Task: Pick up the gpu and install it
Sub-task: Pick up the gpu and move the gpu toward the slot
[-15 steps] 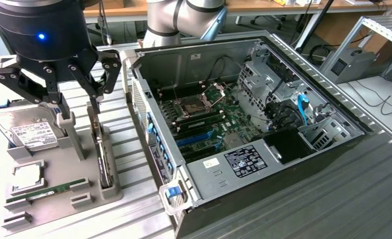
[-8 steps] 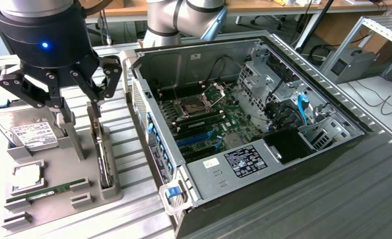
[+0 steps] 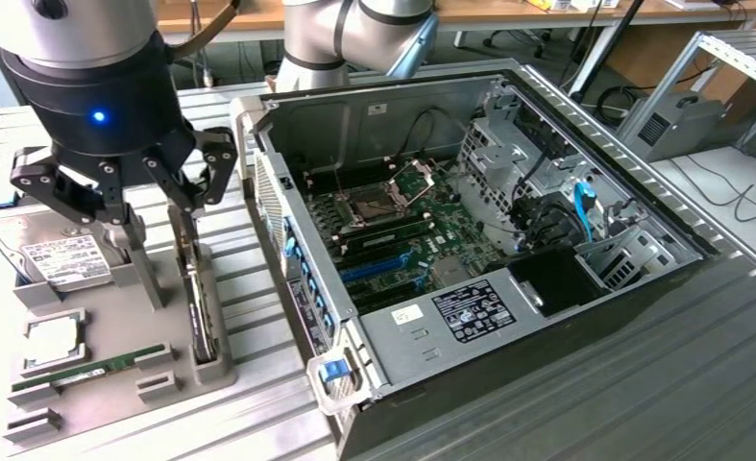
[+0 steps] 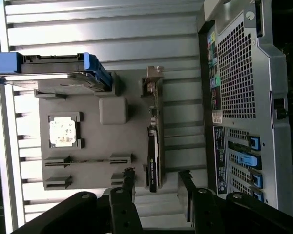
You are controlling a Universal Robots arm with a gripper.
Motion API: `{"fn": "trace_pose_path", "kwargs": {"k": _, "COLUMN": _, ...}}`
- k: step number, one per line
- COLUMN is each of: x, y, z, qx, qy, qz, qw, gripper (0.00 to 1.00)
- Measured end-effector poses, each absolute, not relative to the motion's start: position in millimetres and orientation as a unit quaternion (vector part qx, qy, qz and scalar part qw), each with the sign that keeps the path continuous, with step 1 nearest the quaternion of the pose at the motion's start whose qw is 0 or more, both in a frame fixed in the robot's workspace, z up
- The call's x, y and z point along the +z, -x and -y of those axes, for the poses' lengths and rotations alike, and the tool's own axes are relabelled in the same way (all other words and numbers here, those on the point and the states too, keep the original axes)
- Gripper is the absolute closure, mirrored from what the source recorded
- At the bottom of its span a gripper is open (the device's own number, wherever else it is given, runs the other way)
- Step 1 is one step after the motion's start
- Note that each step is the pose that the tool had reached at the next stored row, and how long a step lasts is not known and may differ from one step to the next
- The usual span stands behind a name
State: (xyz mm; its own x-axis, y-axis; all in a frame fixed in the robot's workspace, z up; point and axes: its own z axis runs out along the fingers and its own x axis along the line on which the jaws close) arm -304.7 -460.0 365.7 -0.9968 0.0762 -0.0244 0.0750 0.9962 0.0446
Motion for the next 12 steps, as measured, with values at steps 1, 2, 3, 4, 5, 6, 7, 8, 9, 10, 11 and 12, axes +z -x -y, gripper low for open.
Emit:
{"fn": "trace_pose_path", "kwargs": {"k": 1, "x": 364, "y": 305, "z": 460, "qx": 0.022, "qy": -0.038, "qz": -0.999, "qw": 0.013, "gripper": 0.52}}
{"fn": "trace_pose_path", "kwargs": {"k": 2, "x": 362, "y": 305, "z": 460, "qx": 0.022, "qy": -0.038, "qz": -0.999, "qw": 0.013, "gripper": 0.52}}
{"fn": "trace_pose_path", "kwargs": {"k": 3, "x": 361, "y": 305, "z": 460, "qx": 0.022, "qy": -0.038, "qz": -0.999, "qw": 0.013, "gripper": 0.52}}
{"fn": "trace_pose_path", "kwargs": {"k": 4, "x": 359, "y": 305, "z": 460, "qx": 0.022, "qy": -0.038, "qz": -0.999, "qw": 0.013, "gripper": 0.52}}
{"fn": "trace_pose_path", "kwargs": {"k": 5, "x": 357, "y": 305, "z": 460, "qx": 0.022, "qy": -0.038, "qz": -0.999, "qw": 0.013, "gripper": 0.52}}
{"fn": "trace_pose_path", "kwargs": {"k": 6, "x": 356, "y": 305, "z": 460, "qx": 0.022, "qy": -0.038, "qz": -0.999, "qw": 0.013, "gripper": 0.52}}
{"fn": "trace_pose_path", "kwargs": {"k": 7, "x": 354, "y": 305, "z": 460, "qx": 0.022, "qy": -0.038, "qz": -0.999, "qw": 0.013, "gripper": 0.52}}
{"fn": "trace_pose_path", "kwargs": {"k": 8, "x": 353, "y": 305, "z": 460, "qx": 0.022, "qy": -0.038, "qz": -0.999, "qw": 0.013, "gripper": 0.52}}
{"fn": "trace_pose_path", "kwargs": {"k": 9, "x": 352, "y": 305, "z": 460, "qx": 0.022, "qy": -0.038, "qz": -0.999, "qw": 0.013, "gripper": 0.52}}
{"fn": "trace_pose_path", "kwargs": {"k": 10, "x": 349, "y": 305, "z": 460, "qx": 0.022, "qy": -0.038, "qz": -0.999, "qw": 0.013, "gripper": 0.52}}
{"fn": "trace_pose_path", "kwargs": {"k": 11, "x": 347, "y": 305, "z": 460, "qx": 0.022, "qy": -0.038, "qz": -0.999, "qw": 0.013, "gripper": 0.52}}
{"fn": "trace_pose_path", "kwargs": {"k": 12, "x": 345, "y": 305, "z": 460, "qx": 0.022, "qy": -0.038, "qz": -0.999, "qw": 0.013, "gripper": 0.52}}
